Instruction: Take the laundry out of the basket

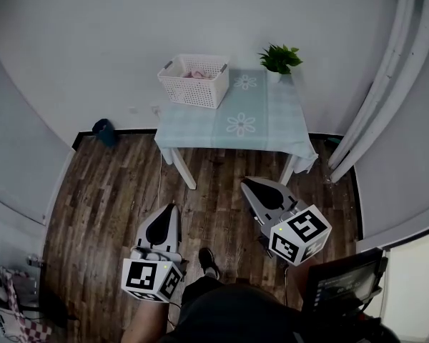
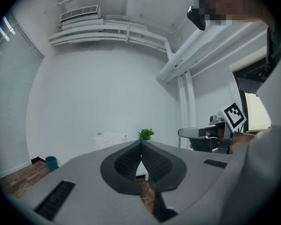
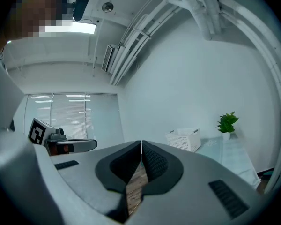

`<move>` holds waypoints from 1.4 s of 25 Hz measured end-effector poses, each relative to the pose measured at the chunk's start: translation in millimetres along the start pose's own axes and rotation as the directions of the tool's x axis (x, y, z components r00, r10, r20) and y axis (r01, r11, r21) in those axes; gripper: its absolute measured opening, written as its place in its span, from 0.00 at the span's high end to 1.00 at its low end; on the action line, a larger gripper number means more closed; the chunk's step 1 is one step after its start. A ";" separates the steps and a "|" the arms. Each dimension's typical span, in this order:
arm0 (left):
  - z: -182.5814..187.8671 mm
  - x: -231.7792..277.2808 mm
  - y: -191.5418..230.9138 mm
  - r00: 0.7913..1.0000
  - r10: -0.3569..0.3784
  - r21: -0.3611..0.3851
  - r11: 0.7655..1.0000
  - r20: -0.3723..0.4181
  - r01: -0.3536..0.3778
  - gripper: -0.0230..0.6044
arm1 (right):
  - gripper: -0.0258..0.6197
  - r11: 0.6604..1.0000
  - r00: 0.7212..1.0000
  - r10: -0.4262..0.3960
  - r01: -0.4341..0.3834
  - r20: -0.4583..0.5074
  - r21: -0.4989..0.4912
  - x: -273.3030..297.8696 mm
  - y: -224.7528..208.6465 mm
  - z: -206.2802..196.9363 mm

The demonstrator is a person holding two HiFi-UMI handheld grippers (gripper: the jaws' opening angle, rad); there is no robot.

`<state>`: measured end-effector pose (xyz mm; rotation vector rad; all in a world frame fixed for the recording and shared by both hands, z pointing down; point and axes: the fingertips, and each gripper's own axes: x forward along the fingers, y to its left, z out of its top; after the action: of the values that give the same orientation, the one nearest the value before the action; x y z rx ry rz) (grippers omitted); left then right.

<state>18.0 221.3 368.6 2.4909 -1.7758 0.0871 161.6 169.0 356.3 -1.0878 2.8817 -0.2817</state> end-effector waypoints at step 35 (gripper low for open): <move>11.2 208.5 213.4 0.971 -0.237 -0.059 0.970 0.012 0.237 0.95 | 0.93 0.986 0.984 -0.152 0.144 -0.095 -0.084 254.7 -61.8 13.1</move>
<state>-115.7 -45.2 383.9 2.6384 -1.4449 0.0117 11.8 -46.5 359.8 -1.3427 2.9256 -0.2398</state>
